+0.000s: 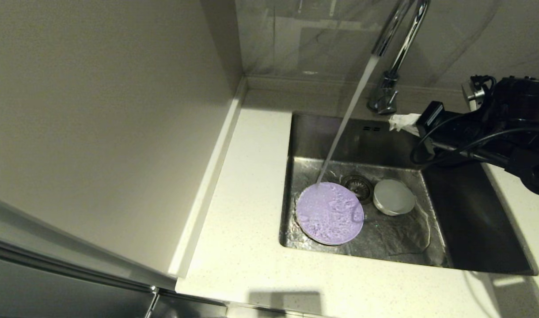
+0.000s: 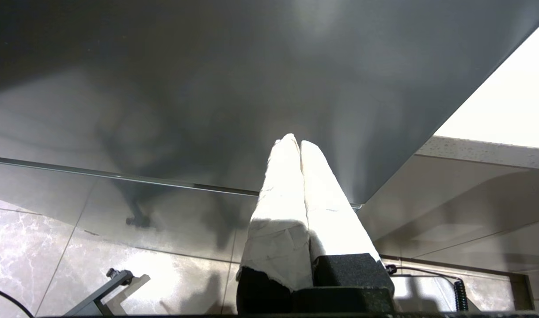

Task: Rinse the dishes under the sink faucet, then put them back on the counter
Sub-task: Turn off the faucet

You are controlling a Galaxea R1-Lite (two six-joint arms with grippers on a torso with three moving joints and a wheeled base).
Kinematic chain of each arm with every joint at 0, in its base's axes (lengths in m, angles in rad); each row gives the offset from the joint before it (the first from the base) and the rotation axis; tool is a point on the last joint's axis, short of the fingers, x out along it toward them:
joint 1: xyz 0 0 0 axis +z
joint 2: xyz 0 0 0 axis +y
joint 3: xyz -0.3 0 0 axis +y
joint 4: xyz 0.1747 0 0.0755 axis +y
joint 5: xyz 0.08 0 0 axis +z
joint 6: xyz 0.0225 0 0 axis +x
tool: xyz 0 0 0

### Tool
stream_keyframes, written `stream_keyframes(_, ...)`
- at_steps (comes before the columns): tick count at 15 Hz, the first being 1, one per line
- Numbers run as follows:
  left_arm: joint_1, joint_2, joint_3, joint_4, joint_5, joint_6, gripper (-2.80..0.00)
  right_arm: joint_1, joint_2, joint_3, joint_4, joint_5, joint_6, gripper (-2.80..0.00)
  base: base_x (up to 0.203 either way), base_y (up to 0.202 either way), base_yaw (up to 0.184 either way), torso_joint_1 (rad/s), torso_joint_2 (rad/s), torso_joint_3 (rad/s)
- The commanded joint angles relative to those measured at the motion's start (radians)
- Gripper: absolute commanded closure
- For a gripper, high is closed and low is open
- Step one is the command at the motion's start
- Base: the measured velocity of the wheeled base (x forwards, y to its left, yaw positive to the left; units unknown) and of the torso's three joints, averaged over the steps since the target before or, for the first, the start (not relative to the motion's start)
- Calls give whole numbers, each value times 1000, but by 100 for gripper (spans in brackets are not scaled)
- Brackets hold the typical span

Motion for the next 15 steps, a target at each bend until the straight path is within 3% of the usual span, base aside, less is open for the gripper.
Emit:
stream_keyframes(1, 0, -2, 0, -1, 0, 0, 0, -3, 49, -26, -3, 3, 4, 0, 0, 0, 0, 0, 0, 0)
stream_keyframes(15, 0, -2, 0, -1, 0, 0, 0, -31, 249, -354, -8, -16, 0, 0, 0, 0, 0, 0, 0, 0)
